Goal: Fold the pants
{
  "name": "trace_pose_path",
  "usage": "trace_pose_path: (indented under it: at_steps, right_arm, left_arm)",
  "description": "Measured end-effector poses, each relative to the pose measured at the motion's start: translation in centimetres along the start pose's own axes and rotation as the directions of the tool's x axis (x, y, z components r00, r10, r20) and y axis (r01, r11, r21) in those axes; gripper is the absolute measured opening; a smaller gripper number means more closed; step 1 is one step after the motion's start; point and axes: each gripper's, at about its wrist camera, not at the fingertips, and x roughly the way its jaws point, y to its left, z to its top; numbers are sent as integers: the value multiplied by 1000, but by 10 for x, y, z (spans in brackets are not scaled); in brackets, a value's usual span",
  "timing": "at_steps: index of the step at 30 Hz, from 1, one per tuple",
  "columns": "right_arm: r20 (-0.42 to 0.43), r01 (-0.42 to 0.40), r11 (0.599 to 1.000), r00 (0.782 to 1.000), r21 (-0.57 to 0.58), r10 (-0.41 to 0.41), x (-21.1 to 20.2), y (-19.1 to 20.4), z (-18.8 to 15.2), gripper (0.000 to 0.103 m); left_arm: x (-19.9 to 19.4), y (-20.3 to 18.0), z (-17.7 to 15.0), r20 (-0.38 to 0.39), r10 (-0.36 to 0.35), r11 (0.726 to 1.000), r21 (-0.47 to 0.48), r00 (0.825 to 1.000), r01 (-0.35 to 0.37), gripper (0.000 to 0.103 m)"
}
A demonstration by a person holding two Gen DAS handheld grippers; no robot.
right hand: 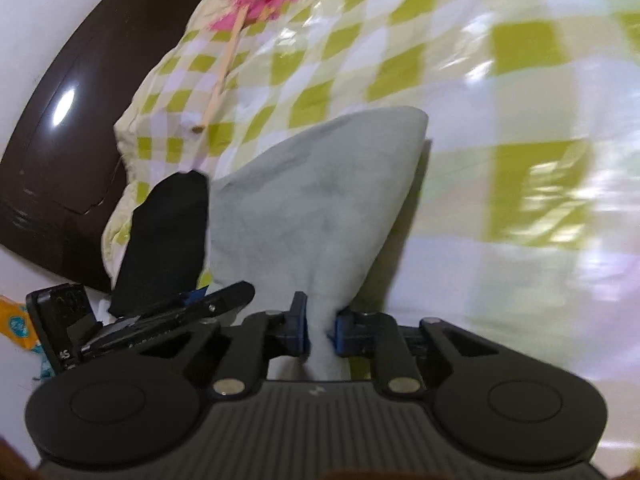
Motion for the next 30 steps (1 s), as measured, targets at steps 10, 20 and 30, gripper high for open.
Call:
trace_pose_path:
  at_steps: [10, 20, 30]
  right_arm:
    - [152, 345, 937, 925, 55, -349, -151, -66, -6, 27]
    - [173, 228, 961, 964, -159, -201, -96, 1, 50, 44]
    - [133, 326, 922, 943, -209, -304, -16, 34, 66, 12]
  left_arm:
    - [41, -113, 12, 44, -104, 984, 151, 994, 96, 54]
    - [6, -119, -7, 86, 17, 982, 184, 996, -32, 55]
    - [17, -122, -14, 62, 36, 970, 239, 997, -50, 33]
